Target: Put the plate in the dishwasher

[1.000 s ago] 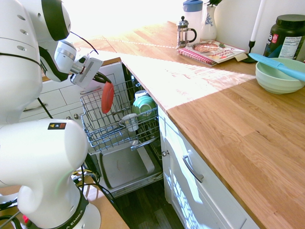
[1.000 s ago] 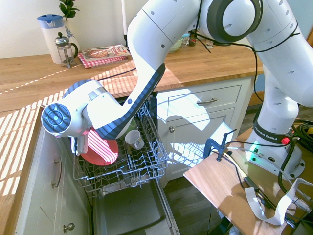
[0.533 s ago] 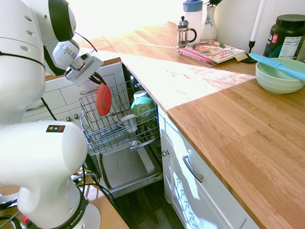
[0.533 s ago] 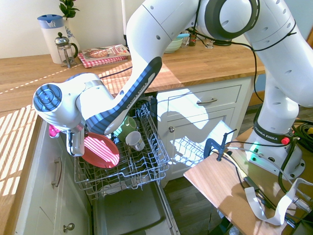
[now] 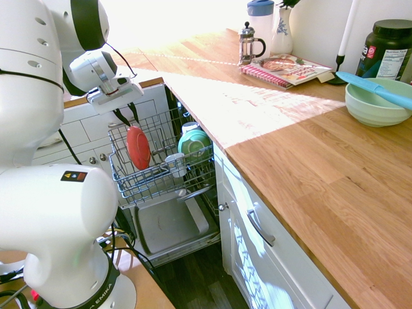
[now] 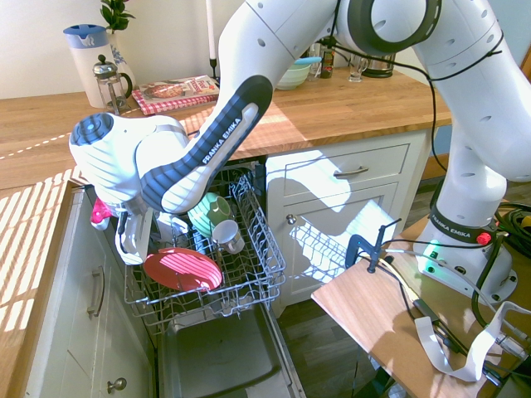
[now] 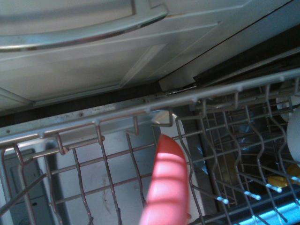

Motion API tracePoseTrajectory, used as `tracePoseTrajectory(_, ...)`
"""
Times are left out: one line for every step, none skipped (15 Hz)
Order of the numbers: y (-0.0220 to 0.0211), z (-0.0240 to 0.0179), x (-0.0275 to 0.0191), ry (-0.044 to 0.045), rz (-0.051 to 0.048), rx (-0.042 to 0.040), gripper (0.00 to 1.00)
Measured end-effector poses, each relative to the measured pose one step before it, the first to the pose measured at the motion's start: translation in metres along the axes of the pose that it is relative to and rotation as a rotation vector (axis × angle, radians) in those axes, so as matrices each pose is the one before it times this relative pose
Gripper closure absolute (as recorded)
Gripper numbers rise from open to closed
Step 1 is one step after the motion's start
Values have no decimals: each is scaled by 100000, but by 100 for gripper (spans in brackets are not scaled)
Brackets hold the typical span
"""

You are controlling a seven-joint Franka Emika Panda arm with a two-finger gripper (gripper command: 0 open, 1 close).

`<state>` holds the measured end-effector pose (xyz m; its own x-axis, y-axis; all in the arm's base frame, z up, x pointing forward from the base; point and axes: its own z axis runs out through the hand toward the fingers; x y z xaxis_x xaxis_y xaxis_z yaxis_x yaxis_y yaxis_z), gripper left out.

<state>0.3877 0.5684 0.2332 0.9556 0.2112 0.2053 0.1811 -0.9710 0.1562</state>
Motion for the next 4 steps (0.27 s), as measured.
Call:
tracePoseTrajectory(1125,-890,555,-386,1289,2089,0)
tracePoseTrajectory(1470,-1099,829,-733,1731,2340,0)
tracePoseTrajectory(1702,-1280,1063,-676,1686,2528,0)
tracePoseTrajectory(1847,-1448,1200,-700,1838,2682,0)
